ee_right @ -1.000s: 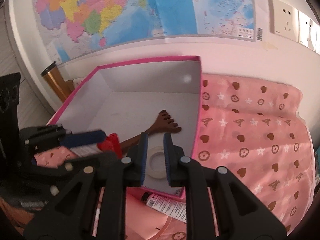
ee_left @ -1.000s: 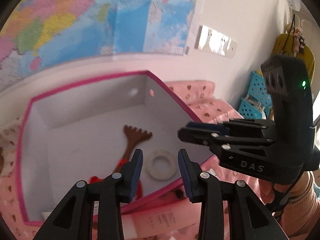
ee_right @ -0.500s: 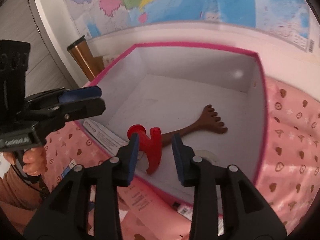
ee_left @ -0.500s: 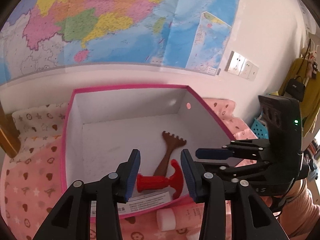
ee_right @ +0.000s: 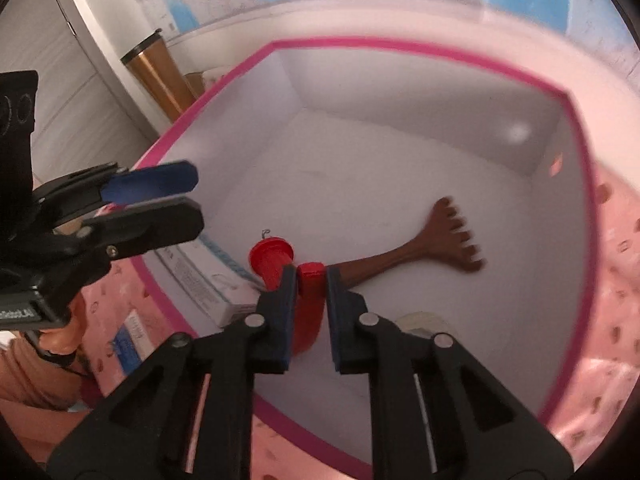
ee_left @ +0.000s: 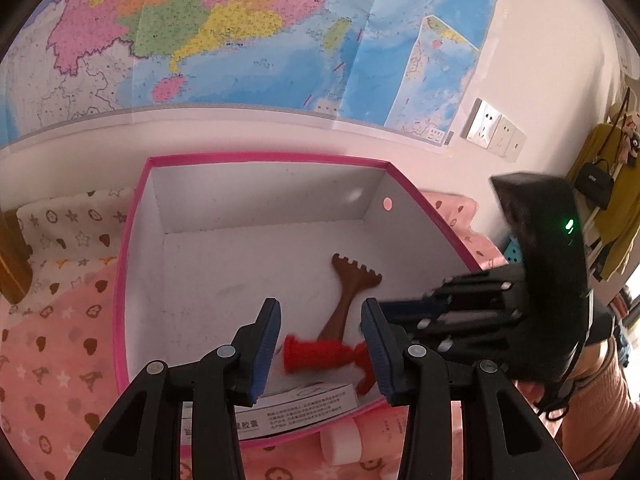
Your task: Organize rigid objects
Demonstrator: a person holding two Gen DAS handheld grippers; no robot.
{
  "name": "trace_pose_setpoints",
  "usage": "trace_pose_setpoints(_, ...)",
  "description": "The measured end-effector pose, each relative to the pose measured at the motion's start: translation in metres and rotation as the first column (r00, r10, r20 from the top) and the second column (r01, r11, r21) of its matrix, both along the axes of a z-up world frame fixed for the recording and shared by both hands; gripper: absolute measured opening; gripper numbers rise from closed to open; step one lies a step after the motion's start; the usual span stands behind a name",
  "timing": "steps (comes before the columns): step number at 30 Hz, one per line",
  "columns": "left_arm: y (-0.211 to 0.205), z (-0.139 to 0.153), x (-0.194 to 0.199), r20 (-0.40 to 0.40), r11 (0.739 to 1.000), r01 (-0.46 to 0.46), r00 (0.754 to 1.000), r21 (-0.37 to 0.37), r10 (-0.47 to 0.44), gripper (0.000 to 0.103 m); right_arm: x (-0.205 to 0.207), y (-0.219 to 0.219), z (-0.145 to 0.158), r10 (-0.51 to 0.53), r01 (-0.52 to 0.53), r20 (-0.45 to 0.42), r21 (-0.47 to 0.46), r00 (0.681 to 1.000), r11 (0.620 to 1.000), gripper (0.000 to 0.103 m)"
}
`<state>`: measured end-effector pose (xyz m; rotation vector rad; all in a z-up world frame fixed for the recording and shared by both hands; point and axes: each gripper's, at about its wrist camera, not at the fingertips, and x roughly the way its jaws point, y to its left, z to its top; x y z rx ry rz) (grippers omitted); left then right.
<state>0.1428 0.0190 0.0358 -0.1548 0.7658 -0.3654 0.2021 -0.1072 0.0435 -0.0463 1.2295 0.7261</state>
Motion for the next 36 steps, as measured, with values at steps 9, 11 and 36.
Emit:
trace_pose_setpoints(9, -0.009, -0.006, 0.001, -0.011, 1.000, 0.026, 1.000, 0.001, -0.026, 0.043, 0.030, -0.046, 0.008, -0.189, 0.190, 0.029, -0.031, 0.981, 0.981, 0.015)
trace_pose_setpoints(11, -0.012, -0.008, 0.000, -0.016, 1.000, 0.031, 0.999, 0.003, -0.031, 0.043, 0.027, -0.045, 0.015, -0.208, 0.213, 0.082, -0.058, 0.975, 0.975, 0.022)
trace_pose_setpoints(36, -0.064, -0.002, -0.058, 0.068, 0.977, 0.209, 0.975, 0.032, -0.211, 0.050, -0.072, -0.110, 0.052, -0.290, 0.271, 0.149, 0.139, 0.945, 0.953, 0.038)
